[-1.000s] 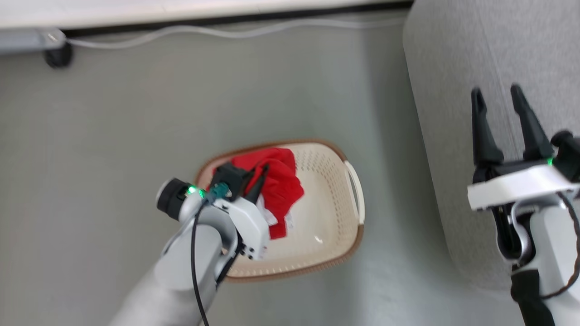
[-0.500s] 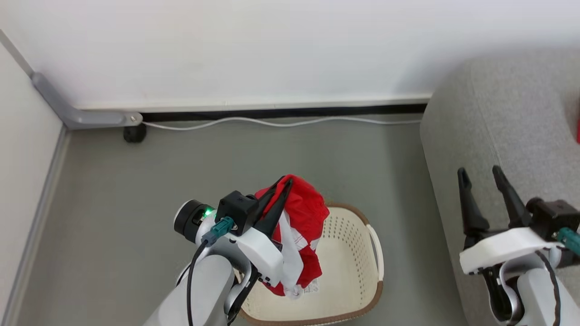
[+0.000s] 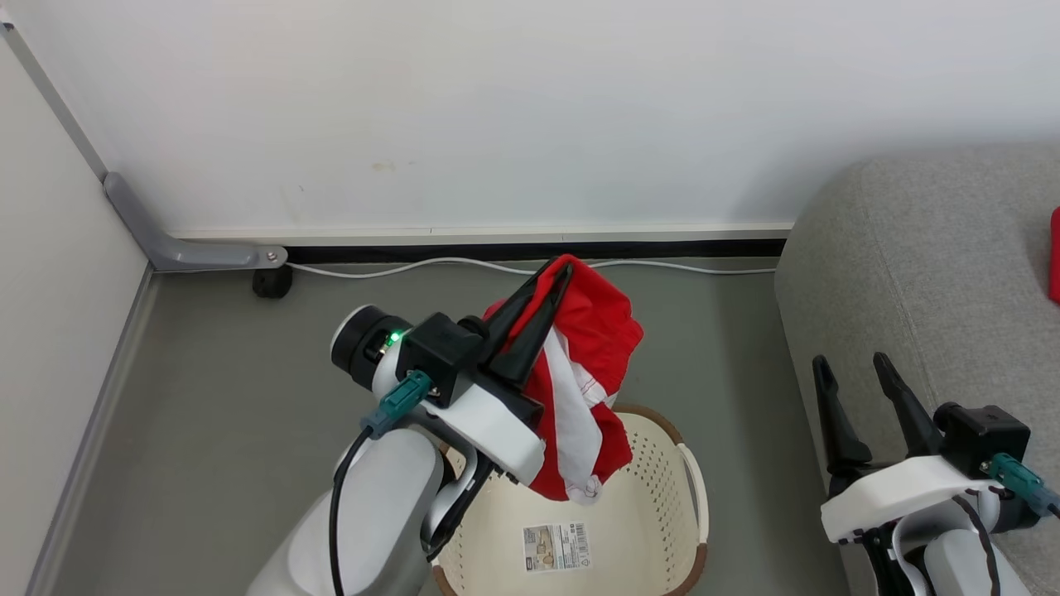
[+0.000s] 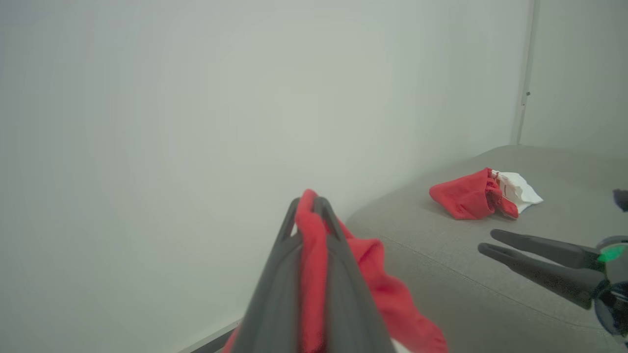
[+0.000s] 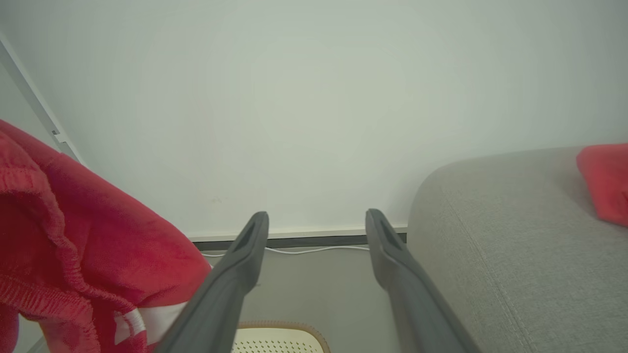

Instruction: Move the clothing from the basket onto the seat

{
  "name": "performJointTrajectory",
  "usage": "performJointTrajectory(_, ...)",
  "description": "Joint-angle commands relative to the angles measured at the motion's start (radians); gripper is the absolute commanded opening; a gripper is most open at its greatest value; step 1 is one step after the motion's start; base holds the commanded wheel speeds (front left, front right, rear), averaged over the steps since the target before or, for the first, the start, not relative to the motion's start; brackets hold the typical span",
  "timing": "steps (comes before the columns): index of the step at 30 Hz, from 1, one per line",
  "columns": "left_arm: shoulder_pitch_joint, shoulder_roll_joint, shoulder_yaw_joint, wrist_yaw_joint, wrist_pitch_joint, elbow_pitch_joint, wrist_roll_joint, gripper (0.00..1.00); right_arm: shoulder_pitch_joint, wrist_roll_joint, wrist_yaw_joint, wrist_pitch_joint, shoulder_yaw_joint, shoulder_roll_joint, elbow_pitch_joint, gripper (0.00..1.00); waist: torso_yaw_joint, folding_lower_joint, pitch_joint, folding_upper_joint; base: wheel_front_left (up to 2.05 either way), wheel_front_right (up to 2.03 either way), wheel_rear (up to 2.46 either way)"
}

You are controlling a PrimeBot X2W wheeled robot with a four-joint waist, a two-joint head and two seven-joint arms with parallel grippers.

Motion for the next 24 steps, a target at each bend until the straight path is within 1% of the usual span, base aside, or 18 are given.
performJointTrajectory(1, -0.07, 0.01, 0.037, -0.004, -0.01, -0.045, 0.005, 0.0, -0.008, 0.007, 0.001, -0.006, 0.025, -0.005, -0.021, 1.0, -0.003, 0.0, 0.0, -0.0001, 0.0, 0.0, 0.0)
performJointTrajectory(11, -0.117, 0.01, 0.03, -0.001, 0.014, -0.096, -0.006, 0.0, -0.01, 0.01, 0.001, -0.006, 0.029, -0.002, -0.019, 1.0, -0.01, 0.0, 0.011, -0.0001, 0.0, 0.0, 0.0)
performJointTrajectory(14, -0.123, 0.009, 0.02, 0.001, 0.016, -0.099, -0.01, 0.0, -0.015, 0.016, 0.001, -0.006, 0.057, 0.0, -0.031, 1.0, -0.012, 0.0, 0.018, -0.0001, 0.0, 0.0, 0.0)
performJointTrajectory(16, -0.123, 0.008, 0.012, 0.002, 0.016, -0.098, -0.013, 0.0, -0.022, 0.031, 0.001, -0.006, 0.097, -0.006, -0.048, 1.0, -0.014, 0.0, 0.022, -0.0001, 0.0, 0.0, 0.0)
performJointTrajectory(18, -0.123, 0.008, 0.004, 0.004, 0.017, -0.097, -0.015, 0.0, -0.032, 0.061, 0.001, -0.006, 0.158, -0.018, -0.072, 1.0, -0.015, 0.0, 0.025, -0.0001, 0.0, 0.0, 0.0)
performJointTrajectory(24, -0.13, 0.007, -0.015, 0.005, 0.016, -0.093, -0.023, 0.0, -0.074, 0.136, 0.001, -0.006, 0.323, -0.086, -0.143, 1.0, -0.013, 0.0, 0.035, -0.0001, 0.0, 0.0, 0.0)
